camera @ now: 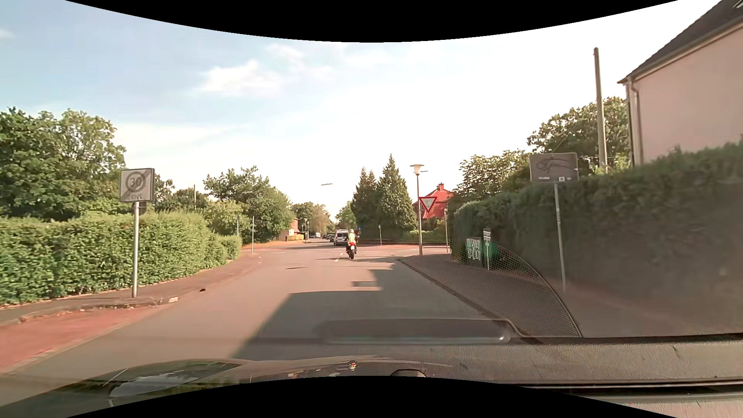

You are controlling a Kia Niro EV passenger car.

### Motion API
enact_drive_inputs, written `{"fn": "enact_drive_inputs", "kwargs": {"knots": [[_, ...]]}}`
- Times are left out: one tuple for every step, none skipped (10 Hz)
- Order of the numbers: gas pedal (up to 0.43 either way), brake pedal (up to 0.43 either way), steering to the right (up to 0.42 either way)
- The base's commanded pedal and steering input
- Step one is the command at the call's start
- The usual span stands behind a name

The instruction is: Follow the waypoints while adhering to traffic rules and regulations

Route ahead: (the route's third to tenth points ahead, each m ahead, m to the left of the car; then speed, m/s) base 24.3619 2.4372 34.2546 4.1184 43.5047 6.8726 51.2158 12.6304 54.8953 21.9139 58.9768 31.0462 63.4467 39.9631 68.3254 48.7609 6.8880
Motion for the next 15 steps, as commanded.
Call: {"fn": "enact_drive_inputs", "kwargs": {"knots": [[0.098,0.0,-0.021],[0.087,0.0,-0.025],[0.087,0.0,-0.025],[0.079,0.0,-0.023],[0.079,0.0,-0.023],[0.079,0.0,-0.022],[0.039,0.0,-0.02],[0.0,0.0,-0.015],[0.0,0.0,-0.008],[0.0,0.0,-0.004],[0.0,0.0,-0.004],[0.0,0.0,-0.005],[0.0,0.0,-0.005],[0.079,0.0,-0.004],[0.079,0.0,-0.005]]}}
